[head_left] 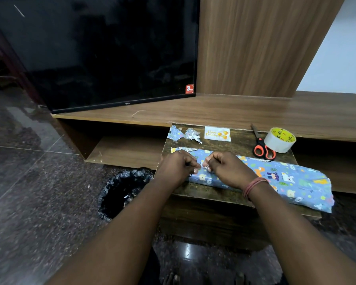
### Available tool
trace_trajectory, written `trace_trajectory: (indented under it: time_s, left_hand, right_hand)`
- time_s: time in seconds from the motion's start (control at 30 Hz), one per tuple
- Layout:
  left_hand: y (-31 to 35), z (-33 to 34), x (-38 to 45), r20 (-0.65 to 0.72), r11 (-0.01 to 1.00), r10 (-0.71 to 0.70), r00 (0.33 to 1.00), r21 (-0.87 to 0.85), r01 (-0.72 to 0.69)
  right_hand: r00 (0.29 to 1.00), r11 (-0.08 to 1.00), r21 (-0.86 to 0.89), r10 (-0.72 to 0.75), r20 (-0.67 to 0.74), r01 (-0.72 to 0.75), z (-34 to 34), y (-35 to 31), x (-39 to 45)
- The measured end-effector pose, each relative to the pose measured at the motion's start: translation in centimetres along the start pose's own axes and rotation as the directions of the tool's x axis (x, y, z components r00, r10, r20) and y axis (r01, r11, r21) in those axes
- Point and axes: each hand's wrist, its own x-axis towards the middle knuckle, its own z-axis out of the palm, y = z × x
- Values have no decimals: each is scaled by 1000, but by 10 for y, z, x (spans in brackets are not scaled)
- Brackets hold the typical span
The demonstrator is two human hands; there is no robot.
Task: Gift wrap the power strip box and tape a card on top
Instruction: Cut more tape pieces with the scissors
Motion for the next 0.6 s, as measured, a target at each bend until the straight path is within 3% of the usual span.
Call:
trace_trajectory:
  time_s: [0.43, 0.6]
  left_hand:
    - [-7, 1, 2, -10, 999, -17, 1000, -28, 17]
    - [-8, 2, 2, -1, 999, -19, 1000, -51, 19]
  right_hand:
    - [982, 994, 103, 10, 189, -30, -9, 2, 16]
    - [983, 999, -35, -1, 184, 8, -4, 2, 18]
